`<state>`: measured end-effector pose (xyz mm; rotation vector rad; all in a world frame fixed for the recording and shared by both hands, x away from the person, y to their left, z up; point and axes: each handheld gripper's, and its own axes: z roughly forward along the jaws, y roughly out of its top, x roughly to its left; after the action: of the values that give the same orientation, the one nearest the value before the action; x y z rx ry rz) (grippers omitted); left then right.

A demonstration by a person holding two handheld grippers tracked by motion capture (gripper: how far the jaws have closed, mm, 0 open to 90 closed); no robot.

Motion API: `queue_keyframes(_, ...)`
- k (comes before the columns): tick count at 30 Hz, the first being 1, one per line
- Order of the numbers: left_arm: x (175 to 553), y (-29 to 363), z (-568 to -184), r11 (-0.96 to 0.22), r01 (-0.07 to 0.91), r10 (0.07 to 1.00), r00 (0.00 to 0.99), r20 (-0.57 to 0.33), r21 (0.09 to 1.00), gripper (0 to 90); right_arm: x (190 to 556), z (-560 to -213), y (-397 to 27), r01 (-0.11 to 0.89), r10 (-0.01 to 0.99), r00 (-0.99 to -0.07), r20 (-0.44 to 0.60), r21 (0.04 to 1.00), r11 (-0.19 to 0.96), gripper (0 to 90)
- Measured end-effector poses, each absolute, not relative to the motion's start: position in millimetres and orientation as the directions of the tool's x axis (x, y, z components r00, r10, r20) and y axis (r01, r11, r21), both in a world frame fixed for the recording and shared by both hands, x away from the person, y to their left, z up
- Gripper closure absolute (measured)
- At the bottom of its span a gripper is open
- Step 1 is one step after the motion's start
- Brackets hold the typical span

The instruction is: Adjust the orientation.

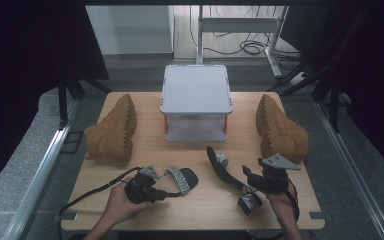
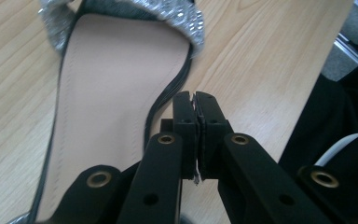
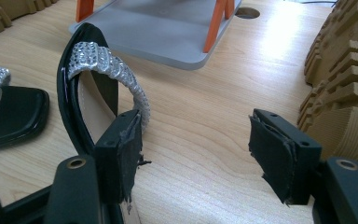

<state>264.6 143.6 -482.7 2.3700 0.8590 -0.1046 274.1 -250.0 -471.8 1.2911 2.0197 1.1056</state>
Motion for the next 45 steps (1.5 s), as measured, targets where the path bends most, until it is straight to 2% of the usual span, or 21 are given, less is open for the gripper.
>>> queue_keyframes(4, 267.9, 146.4, -473.7, -0.569, 0.601, 0.563, 0.782, -0.267, 0.562, 81.0, 274.0, -470.8, -251.6, 0.5, 0.905, -0.426, 0.019, 0.838, 0.218, 34.9)
queue_keyframes(6, 270.8, 150.4, -467.2, -0.535, 0.598, 0.574, 0.776, -0.263, 0.597, 73.3, 274.4, -470.9, -252.5, 0.498, 0.904, -0.427, 0.02, 0.84, 0.217, 35.4)
queue_keyframes(10, 275.2, 157.2, -457.3, -0.494, 0.59, 0.592, 0.766, -0.25, 0.639, 64.5, 274.6, -470.3, -253.6, 0.499, 0.904, -0.427, 0.031, 0.841, 0.207, 36.7)
queue_keyframes(14, 282.4, 168.9, -448.0, -0.452, 0.58, 0.629, 0.746, -0.218, 0.678, 60.9, 275.0, -469.3, -255.7, 0.503, 0.9, -0.432, 0.057, 0.843, 0.189, 42.1)
queue_keyframes(20, 289.9, 182.5, -445.2, -0.412, 0.58, 0.661, 0.721, -0.207, 0.703, 54.5, 276.3, -467.5, -258.8, 0.506, 0.881, -0.467, 0.078, 0.841, 0.194, 56.6)
queue_keyframes(26, 292.8, 190.2, -447.7, -0.395, 0.584, 0.668, 0.713, -0.215, 0.709, 46.9, 280.9, -466.2, -261.0, 0.511, 0.876, -0.477, 0.069, 0.833, 0.213, 62.4)
queue_keyframes(36, 291.4, 199.0, -446.6, -0.391, 0.586, 0.658, 0.717, -0.229, 0.71, 43.2, 298.5, -451.3, -258.2, 0.54, 0.85, -0.525, 0.047, 0.79, 0.291, 72.4)
queue_keyframes(37, 290.9, 200.4, -445.8, -0.39, 0.587, 0.658, 0.717, -0.231, 0.709, 43.1, 303.2, -449.2, -255.6, 0.552, 0.832, -0.553, 0.045, 0.768, 0.325, 78.0)
queue_keyframes(38, 290.9, 200.4, -445.8, -0.39, 0.587, 0.658, 0.717, -0.231, 0.709, 43.0, 303.2, -449.2, -255.6, 0.552, 0.832, -0.553, 0.045, 0.768, 0.325, 78.0)
queue_keyframes(39, 290.6, 201.8, -445.4, -0.385, 0.589, 0.656, 0.716, -0.238, 0.71, 43.0, 308.5, -448.2, -252.4, 0.564, 0.819, -0.573, 0.033, 0.741, 0.364, 85.2)
queue_keyframes(40, 290.8, 202.7, -445.3, -0.384, 0.59, 0.655, 0.716, -0.24, 0.711, 42.9, 311.6, -448.4, -251.2, 0.568, 0.812, -0.583, 0.03, 0.73, 0.381, 87.8)
queue_keyframes(45, 290.2, 205.5, -445.7, -0.383, 0.596, 0.662, 0.71, -0.241, 0.706, 42.4, 326.7, -454.8, -245.9, 0.6, 0.783, -0.621, 0.046, 0.67, 0.437, 89.3)
